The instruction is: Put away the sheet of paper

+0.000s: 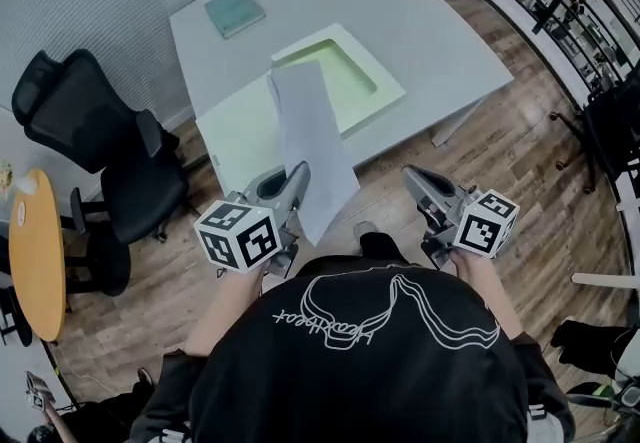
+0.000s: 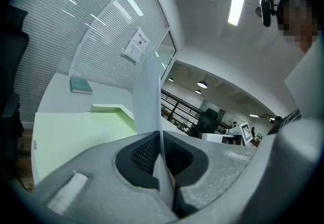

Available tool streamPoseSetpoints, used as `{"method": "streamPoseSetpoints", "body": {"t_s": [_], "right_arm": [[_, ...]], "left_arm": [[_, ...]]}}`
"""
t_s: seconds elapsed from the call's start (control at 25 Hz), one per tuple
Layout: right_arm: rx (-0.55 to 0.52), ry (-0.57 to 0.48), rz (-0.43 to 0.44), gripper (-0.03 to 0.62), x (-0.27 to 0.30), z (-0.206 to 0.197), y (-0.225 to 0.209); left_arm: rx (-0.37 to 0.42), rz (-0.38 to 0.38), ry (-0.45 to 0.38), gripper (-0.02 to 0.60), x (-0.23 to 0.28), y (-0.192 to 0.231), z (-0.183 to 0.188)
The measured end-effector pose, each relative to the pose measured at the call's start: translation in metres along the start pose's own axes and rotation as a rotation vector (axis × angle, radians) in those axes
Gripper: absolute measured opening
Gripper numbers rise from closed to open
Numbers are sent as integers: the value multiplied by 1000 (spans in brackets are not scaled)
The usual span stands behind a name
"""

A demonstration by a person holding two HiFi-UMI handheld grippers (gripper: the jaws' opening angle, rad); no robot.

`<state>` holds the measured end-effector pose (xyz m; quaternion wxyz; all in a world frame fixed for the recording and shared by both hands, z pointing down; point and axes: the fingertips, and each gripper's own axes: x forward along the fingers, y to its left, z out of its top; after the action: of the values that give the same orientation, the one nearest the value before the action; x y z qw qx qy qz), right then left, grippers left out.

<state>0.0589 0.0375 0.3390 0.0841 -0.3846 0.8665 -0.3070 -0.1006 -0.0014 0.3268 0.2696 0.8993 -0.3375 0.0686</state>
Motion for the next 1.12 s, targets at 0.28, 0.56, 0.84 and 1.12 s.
{"method": "streamPoseSetpoints", "body": {"t_s": [0.28, 0.56, 0.84, 1.12], "right_arm": [[-13, 99, 149, 10, 45, 46, -48], [-20, 170, 246, 9, 83, 80, -90], [-30, 227, 324, 9, 107, 83, -104], [4, 273, 354, 9, 118, 74, -112]], "left_arm": [[-51, 166, -49, 9, 29, 27, 20], [-110, 322, -114, 9, 40, 61, 38], [-128, 406, -151, 9, 39, 76, 40], [-156, 414, -154, 9, 30, 92, 37]]}}
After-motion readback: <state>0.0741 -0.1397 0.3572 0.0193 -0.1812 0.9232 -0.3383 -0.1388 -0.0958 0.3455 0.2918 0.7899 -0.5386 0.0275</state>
